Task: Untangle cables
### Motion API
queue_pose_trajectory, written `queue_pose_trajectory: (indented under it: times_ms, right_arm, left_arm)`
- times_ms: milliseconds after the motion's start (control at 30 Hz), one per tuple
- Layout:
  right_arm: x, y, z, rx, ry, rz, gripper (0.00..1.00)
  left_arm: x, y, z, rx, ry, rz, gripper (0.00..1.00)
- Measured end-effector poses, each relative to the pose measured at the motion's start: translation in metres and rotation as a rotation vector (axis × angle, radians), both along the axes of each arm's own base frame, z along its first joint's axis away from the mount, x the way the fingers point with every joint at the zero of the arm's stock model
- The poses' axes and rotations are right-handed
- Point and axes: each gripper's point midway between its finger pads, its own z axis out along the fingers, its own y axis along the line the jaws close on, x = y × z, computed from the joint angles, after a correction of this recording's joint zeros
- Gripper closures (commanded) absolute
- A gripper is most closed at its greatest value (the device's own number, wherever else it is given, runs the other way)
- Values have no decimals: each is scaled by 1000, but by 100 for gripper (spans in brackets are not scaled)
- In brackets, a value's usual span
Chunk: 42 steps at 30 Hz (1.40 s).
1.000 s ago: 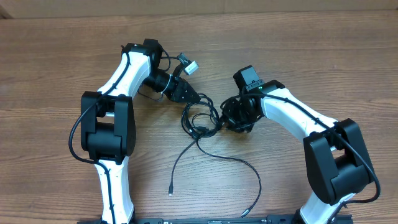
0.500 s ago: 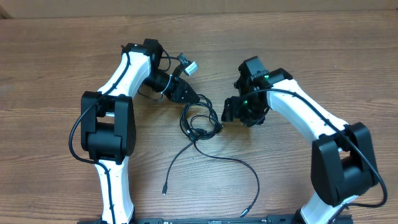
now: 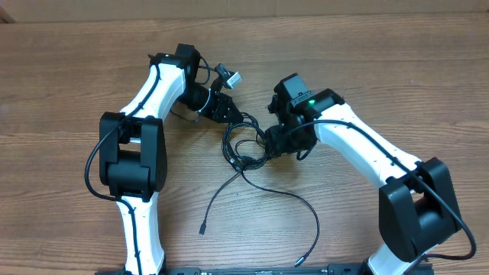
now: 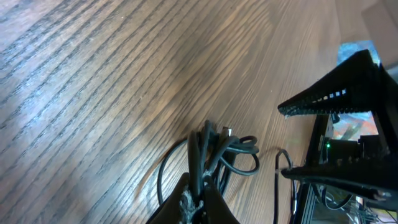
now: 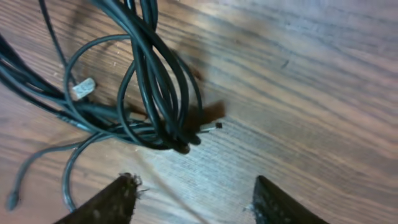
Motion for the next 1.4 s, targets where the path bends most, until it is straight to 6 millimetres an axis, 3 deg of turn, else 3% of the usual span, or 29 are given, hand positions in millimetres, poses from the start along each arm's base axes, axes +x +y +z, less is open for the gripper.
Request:
queue_pose_trajectory:
  times_ms: [267, 500, 700, 1033, 1400]
  right_arm:
    - [7, 2, -3, -93, -92, 27, 47]
    - [7, 0, -22, -103, -120, 24, 48]
    - [11, -1, -25, -107, -146, 17, 47]
    - [-11, -7, -31, -116, -50, 30, 45]
    - [11, 5, -31, -68, -155, 21, 44]
  left_arm:
    - [0, 1, -1, 7, 3, 4, 96]
    - [0, 1, -1, 11, 3, 4, 96]
    - [0, 1, -1, 12, 2, 4, 96]
    - [0, 1, -2, 15, 8, 9, 96]
    - [1, 3, -4, 31, 7, 10, 96]
